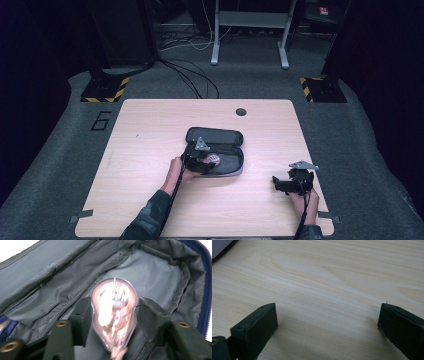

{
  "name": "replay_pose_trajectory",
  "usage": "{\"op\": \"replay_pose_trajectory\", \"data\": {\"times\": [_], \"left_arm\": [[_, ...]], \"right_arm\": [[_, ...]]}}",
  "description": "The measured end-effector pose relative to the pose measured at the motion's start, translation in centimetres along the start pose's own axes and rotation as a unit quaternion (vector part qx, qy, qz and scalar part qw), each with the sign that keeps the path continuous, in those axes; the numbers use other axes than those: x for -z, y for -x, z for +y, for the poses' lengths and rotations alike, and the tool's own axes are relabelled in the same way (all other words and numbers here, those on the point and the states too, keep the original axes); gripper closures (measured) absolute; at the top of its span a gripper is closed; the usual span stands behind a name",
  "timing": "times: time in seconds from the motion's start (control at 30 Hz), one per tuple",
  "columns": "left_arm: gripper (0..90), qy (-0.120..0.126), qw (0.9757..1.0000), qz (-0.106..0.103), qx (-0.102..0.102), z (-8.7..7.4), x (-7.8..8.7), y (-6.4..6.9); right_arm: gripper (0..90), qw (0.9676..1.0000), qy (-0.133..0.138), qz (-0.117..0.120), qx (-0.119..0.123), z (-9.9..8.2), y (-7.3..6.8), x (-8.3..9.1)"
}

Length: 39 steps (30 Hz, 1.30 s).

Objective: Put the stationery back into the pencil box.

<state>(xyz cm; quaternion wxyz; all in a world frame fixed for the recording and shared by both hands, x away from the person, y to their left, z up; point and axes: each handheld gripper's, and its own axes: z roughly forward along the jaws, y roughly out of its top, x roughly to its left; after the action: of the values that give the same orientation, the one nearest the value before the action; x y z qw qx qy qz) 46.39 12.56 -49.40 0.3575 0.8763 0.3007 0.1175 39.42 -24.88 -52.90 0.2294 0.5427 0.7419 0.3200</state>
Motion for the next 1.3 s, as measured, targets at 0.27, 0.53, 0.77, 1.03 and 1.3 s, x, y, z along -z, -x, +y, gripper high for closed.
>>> {"op": "replay_pose_trajectory", "data": {"times": [0.27, 0.53, 0.77, 1.03, 1.3], "left_arm": [[25.1, 0.014, 0.9998, -0.001, 0.012, -0.1, 1.3, -0.1], [15.8, 0.039, 0.9992, 0.008, 0.011, -0.5, 3.9, 0.2], [15.0, 0.053, 0.9982, 0.026, 0.011, -1.6, 6.4, 0.6], [14.7, 0.062, 0.9966, 0.051, 0.013, -4.1, 9.0, 0.9], [13.9, 0.06, 0.9946, 0.076, 0.036, -7.5, 11.2, 1.2]], "right_arm": [[2.1, 1.0, 0.0, 0.0, 0.0, 0.0, 0.0, 0.0], [2.1, 1.0, 0.0, 0.0, 0.0, 0.0, 0.0, 0.0], [2.2, 1.0, 0.0, 0.0, 0.0, 0.0, 0.0, 0.0], [2.1, 1.0, 0.0, 0.0, 0.0, 0.0, 0.0, 0.0], [2.2, 1.0, 0.0, 0.0, 0.0, 0.0, 0.0, 0.0]]}}
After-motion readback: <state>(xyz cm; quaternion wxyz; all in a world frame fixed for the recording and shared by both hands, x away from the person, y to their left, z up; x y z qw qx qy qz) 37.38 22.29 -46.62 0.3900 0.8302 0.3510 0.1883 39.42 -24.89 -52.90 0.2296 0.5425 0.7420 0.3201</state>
